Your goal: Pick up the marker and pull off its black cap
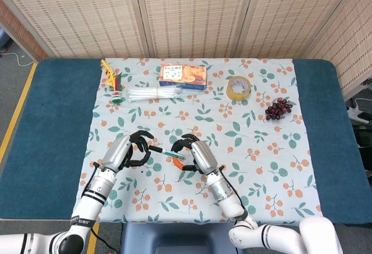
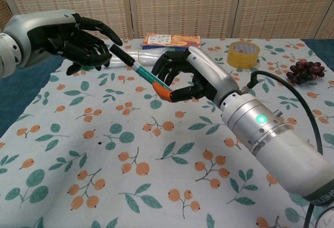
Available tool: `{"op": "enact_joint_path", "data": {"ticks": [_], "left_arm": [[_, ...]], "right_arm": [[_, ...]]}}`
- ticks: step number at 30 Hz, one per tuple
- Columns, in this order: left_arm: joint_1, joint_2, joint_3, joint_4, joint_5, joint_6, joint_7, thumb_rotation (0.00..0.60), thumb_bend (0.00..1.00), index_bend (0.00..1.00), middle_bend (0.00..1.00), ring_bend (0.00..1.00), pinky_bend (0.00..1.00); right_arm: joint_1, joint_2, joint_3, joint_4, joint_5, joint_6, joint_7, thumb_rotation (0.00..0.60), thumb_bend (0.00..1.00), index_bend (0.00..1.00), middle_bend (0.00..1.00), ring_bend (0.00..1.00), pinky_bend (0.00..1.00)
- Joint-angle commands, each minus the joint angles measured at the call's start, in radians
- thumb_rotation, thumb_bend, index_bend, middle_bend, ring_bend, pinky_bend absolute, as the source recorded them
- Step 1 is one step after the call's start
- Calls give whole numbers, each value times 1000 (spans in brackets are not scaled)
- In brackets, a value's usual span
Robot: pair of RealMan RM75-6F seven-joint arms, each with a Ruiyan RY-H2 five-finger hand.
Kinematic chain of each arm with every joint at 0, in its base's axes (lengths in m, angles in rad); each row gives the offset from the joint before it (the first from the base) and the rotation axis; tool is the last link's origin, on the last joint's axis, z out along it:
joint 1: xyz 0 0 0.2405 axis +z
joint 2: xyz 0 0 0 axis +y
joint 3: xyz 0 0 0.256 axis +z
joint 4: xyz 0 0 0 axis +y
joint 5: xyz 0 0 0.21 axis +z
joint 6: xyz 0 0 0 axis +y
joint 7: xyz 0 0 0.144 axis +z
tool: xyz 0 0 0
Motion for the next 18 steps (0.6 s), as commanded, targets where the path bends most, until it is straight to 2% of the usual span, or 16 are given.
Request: {"op": "enact_joint_path", "data": {"ticks": [1,8,18], "left_arm": [[-1,-23,15,16,24,23,30,600,393,366,592,514,809],[-2,-57,41,38,74,58,95,600,396,386,616,519,820],[1,-65,30,39,65,54,99,600,390,435,653,525,826]], "right_arm": [[4,-5,4,2,3,-2,-8,600,391,911,768,459,221],[10,-15,17,-6,16,-5,-23,600,391,911,768,459,221],[9,-13,11,-14,16,-7,-32,600,391,911,768,459,221]]}}
